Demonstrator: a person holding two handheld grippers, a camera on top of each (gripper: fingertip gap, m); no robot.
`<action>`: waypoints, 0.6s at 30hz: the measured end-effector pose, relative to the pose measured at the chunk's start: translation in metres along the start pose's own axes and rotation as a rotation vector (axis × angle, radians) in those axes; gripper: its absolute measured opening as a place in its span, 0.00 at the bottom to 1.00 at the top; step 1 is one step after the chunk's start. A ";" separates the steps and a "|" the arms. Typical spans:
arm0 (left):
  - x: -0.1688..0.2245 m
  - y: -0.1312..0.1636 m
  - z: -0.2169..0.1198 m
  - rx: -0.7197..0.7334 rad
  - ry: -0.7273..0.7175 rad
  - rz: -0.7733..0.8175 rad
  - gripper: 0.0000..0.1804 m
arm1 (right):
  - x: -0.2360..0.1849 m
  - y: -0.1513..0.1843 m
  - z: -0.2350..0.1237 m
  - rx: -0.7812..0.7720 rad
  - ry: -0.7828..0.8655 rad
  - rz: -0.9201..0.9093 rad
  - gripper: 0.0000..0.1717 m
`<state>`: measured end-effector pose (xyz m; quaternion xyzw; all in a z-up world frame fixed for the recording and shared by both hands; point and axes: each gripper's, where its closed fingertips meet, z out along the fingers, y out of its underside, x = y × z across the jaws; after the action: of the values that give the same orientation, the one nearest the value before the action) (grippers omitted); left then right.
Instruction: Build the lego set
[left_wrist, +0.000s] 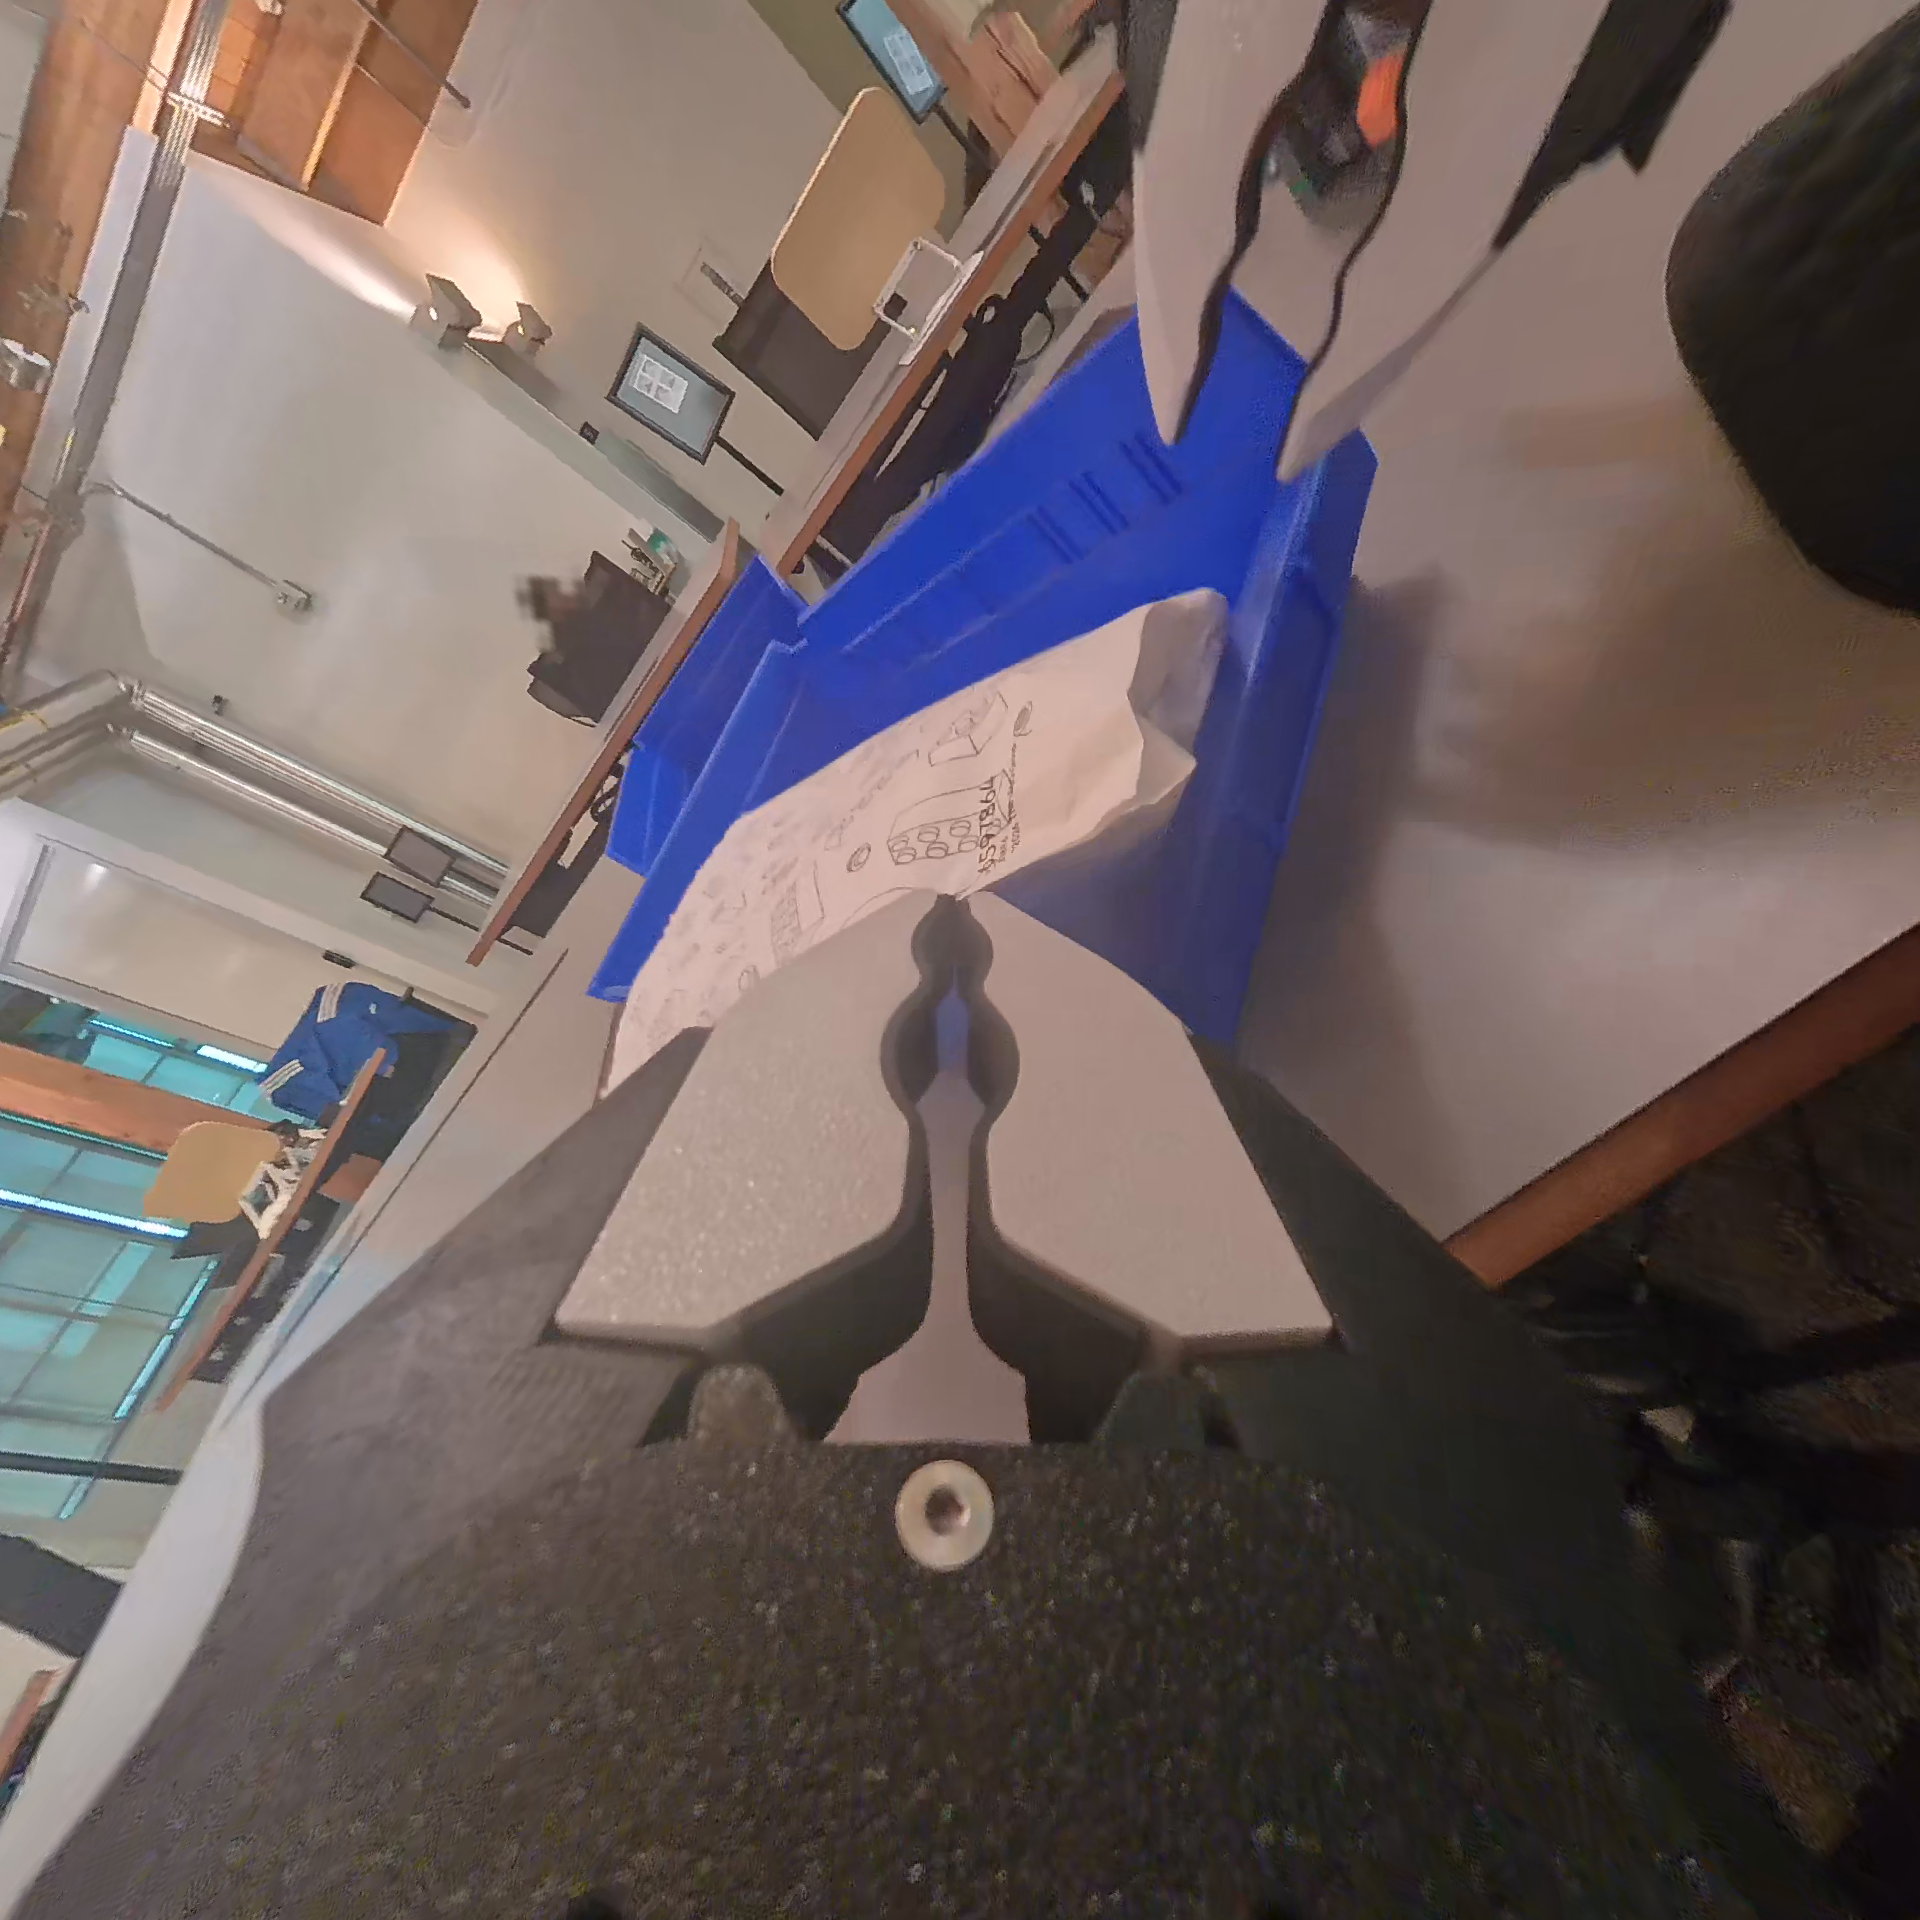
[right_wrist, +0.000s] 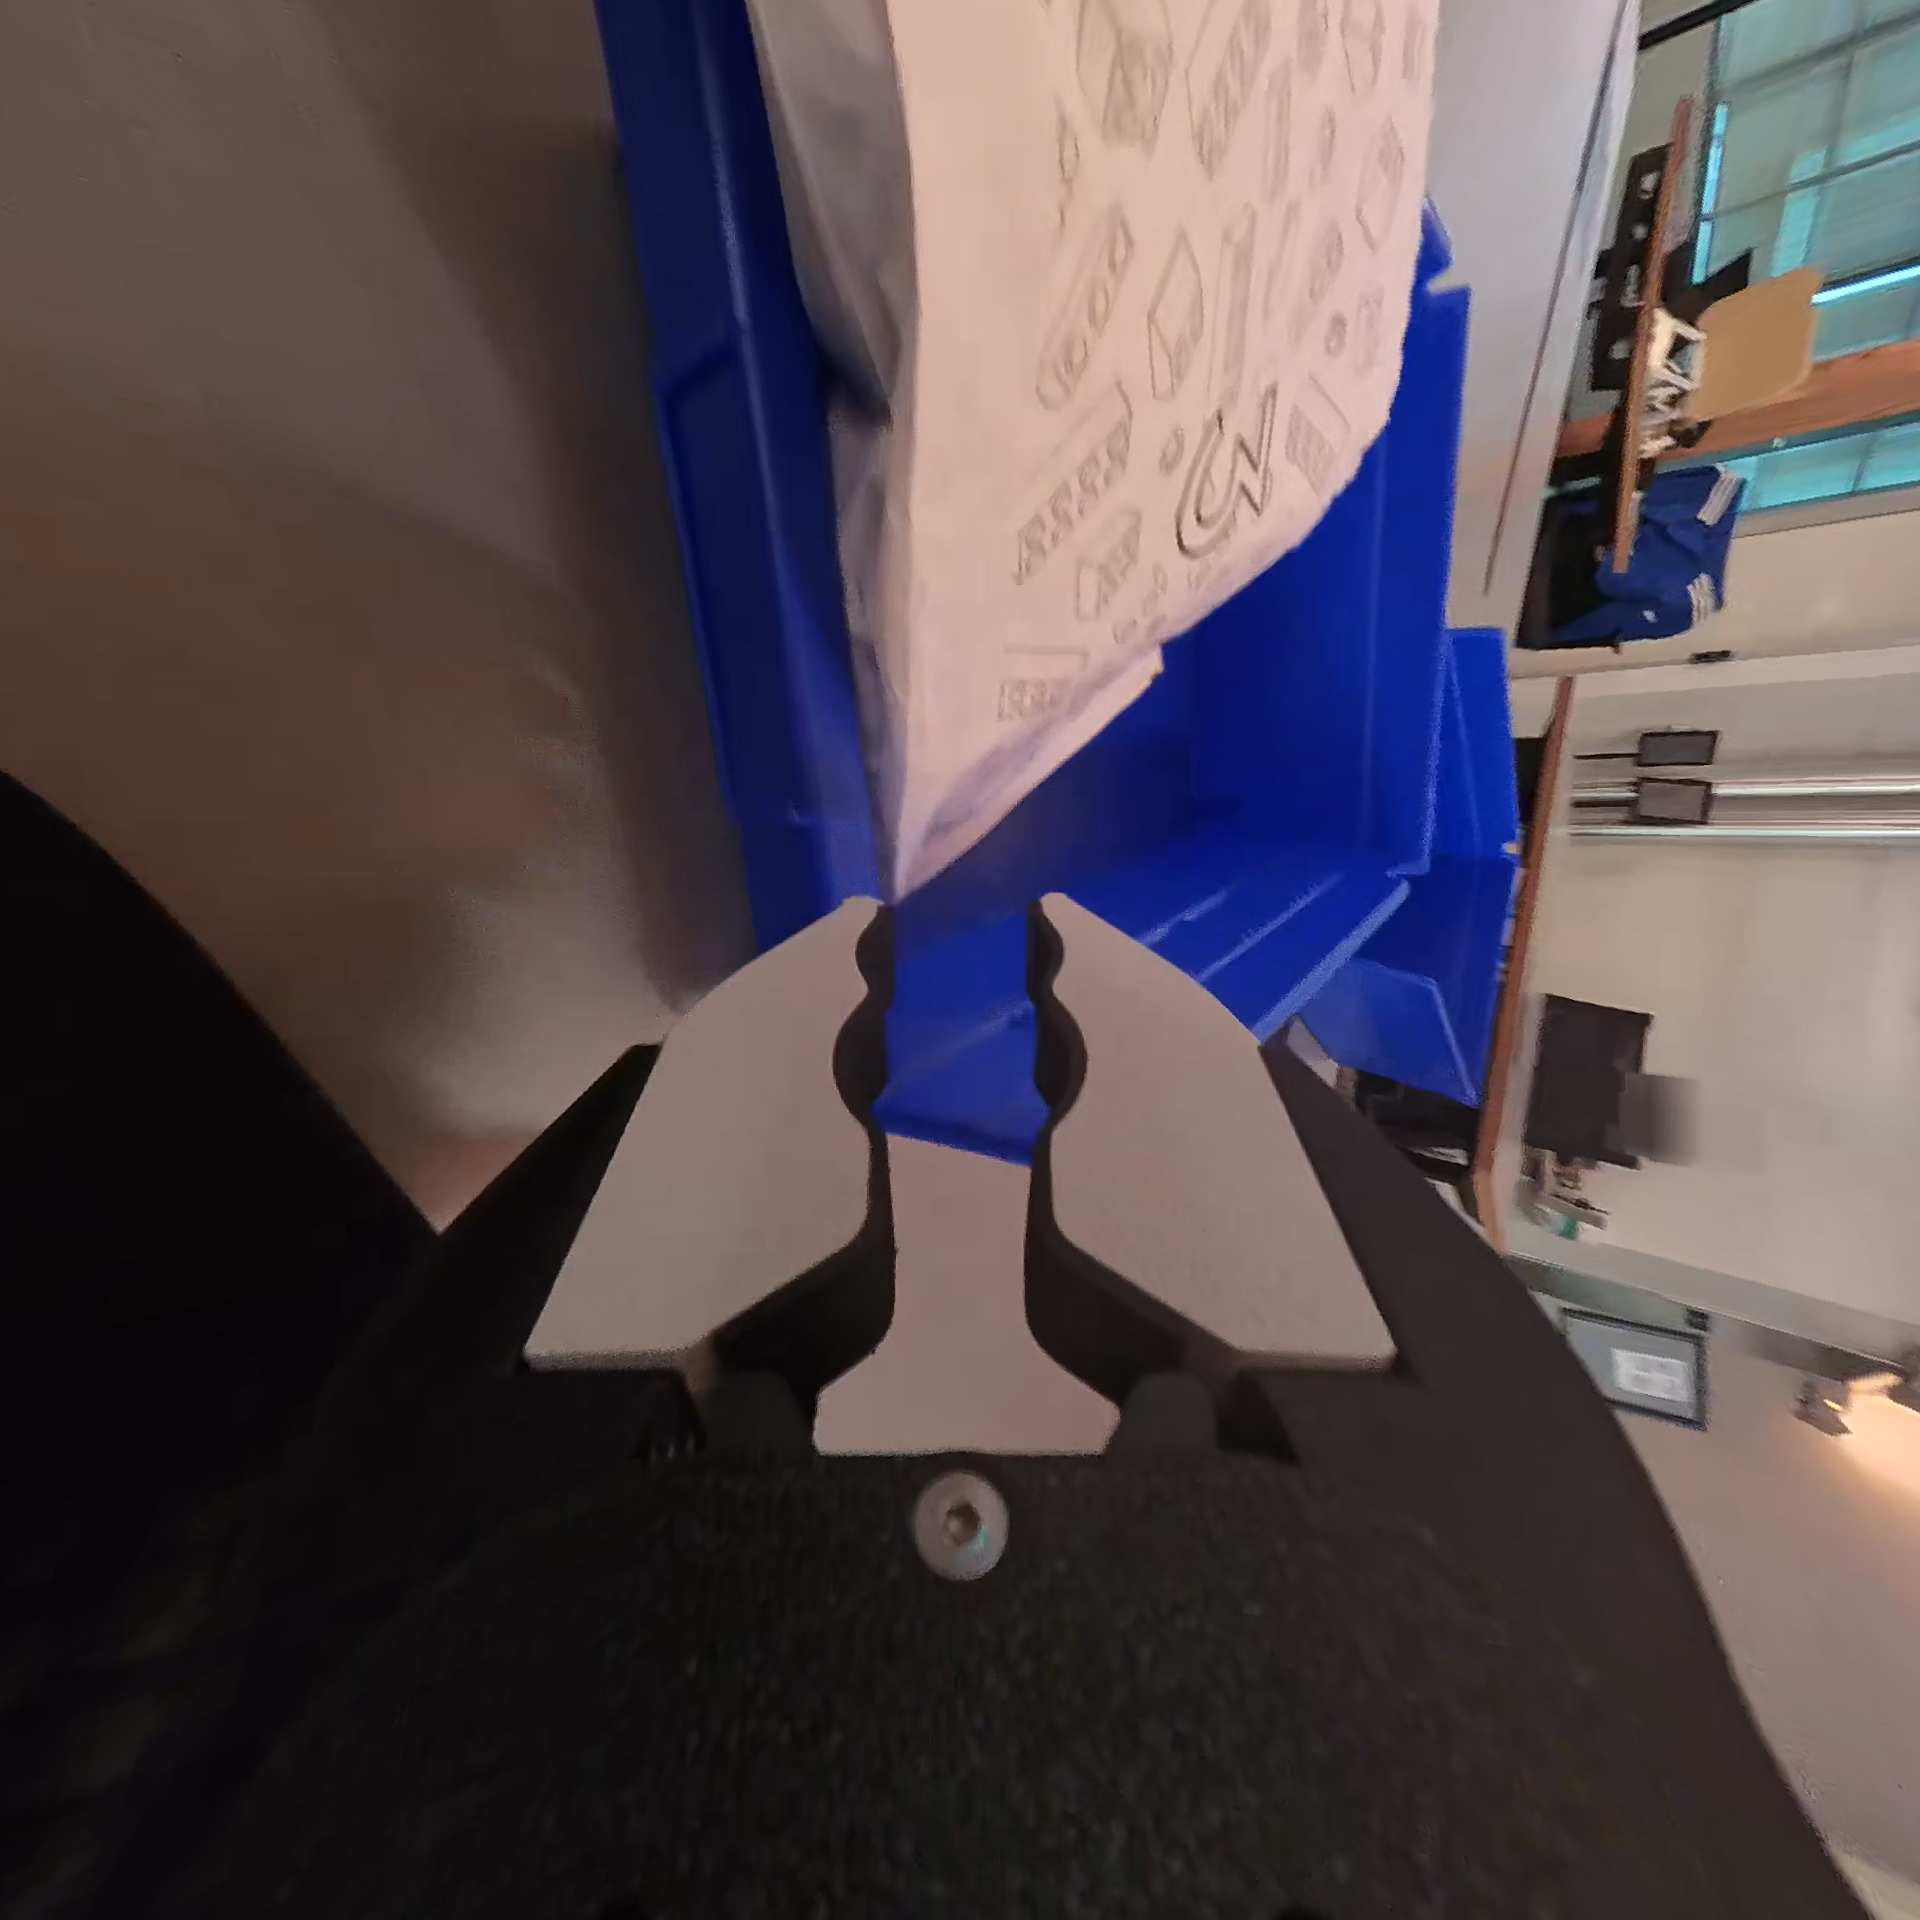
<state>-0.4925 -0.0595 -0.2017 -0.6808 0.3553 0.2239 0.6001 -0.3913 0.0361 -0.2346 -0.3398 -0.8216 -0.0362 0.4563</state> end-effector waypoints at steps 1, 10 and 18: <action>-0.001 -0.004 0.001 0.013 0.001 -0.019 0.00 | -0.002 -0.006 0.000 0.004 -0.023 0.025 0.14; -0.021 -0.041 0.005 0.152 -0.044 -0.015 0.00 | 0.003 -0.008 0.023 0.030 0.077 0.090 0.15; -0.021 -0.053 0.007 0.196 -0.031 0.041 0.00 | -0.002 -0.011 0.028 0.032 0.037 0.130 0.04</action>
<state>-0.4653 -0.0462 -0.1525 -0.6078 0.3802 0.2109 0.6645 -0.4175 0.0365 -0.2494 -0.3843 -0.7898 0.0002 0.4781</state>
